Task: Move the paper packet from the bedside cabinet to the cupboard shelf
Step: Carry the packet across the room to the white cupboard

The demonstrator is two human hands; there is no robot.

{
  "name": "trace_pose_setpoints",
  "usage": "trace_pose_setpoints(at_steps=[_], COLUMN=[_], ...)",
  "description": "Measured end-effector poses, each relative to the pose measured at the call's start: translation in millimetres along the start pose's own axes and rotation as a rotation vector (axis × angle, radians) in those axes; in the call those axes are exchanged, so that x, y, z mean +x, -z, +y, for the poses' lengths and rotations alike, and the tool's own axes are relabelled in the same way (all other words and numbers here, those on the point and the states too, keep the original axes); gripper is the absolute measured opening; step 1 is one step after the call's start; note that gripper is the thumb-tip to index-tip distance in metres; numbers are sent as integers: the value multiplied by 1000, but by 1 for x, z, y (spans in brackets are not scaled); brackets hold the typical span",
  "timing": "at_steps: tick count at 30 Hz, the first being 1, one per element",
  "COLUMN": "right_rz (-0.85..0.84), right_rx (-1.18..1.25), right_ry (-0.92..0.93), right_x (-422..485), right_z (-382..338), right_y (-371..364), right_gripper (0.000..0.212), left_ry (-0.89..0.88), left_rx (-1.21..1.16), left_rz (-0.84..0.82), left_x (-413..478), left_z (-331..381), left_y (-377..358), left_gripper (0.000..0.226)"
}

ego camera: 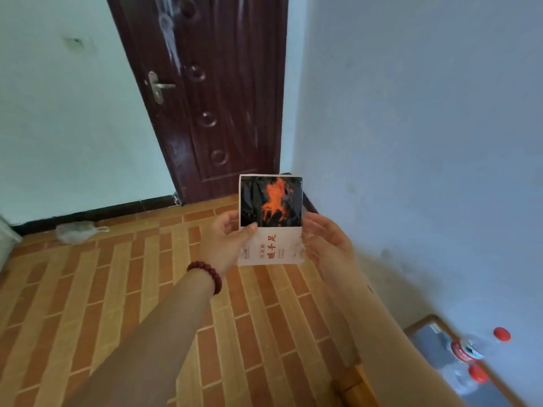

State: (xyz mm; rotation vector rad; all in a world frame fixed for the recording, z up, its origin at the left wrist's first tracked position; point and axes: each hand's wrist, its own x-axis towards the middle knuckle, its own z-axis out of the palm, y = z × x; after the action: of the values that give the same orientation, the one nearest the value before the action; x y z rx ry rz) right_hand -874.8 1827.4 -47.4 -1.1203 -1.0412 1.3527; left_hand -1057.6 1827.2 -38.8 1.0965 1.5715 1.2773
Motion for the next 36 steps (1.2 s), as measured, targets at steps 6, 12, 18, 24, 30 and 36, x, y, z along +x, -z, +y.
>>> trace_pose_setpoints(at_steps=[6,12,18,24,30,36], right_rz=[-225,-422,-596,-754,-906,-1008], right_rx=[-36,-20,23,36,9,11], right_ry=[-3,-16,-45,-47,-45,-50], right_x=[32,76,150,207,234,236], right_z=[7,24,38,34,42,58], right_y=[-110,-227,-357,-467,-561,-664], right_gripper=[27,34,44,49,40,44], left_ry=[19,14,5,9,-1,-13], left_rx=[-60,-92,-125,-29,27,21], left_rz=[220,459,679,811,956,1071], left_x=[19,56,130,192,217,233], left_z=[-5,-16,-13,4,0,-11], left_y=[104,200,293,372,439,522], left_gripper=[20,15,20,14,15,8])
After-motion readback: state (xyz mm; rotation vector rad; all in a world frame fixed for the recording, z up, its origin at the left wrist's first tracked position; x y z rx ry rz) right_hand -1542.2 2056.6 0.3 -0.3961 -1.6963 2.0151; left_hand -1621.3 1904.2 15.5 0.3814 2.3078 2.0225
